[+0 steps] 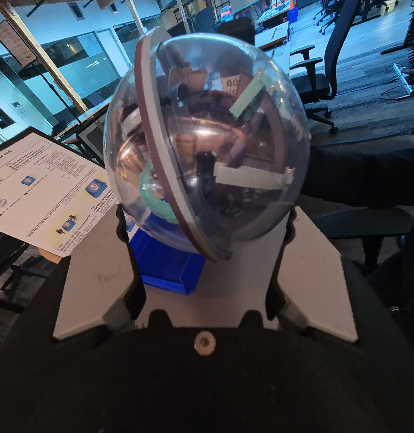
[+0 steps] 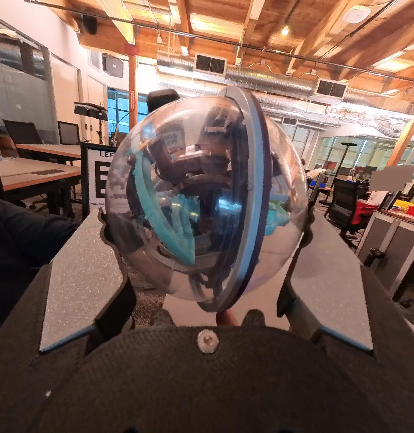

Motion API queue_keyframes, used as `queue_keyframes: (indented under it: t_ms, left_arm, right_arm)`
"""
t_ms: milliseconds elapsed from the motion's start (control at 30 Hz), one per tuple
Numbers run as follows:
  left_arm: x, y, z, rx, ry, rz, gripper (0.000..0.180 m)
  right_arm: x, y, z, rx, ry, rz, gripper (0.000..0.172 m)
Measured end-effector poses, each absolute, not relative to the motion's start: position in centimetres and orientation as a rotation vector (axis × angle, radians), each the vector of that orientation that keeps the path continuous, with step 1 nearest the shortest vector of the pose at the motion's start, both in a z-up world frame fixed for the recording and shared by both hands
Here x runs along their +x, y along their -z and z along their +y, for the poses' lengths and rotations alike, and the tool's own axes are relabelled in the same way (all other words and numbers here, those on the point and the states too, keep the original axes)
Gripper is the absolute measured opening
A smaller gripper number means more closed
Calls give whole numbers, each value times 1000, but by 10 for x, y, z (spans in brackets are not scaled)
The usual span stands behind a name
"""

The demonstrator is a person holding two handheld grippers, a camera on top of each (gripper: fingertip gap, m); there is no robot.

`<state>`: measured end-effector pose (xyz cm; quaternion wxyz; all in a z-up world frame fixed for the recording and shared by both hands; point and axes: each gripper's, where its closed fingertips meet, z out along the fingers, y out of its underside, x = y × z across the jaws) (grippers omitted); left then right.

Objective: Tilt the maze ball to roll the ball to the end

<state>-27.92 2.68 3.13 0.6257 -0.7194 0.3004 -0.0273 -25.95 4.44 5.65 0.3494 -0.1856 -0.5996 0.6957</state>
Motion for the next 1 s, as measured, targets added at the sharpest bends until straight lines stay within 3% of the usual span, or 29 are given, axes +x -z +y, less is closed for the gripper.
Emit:
queue_keyframes:
  t_ms: [1000]
  left_arm:
    - [-275, -48, 21, -1627, -50, 769, 134]
  right_arm:
    - [-253, -73, 36, -365, -1745, -1515, 157]
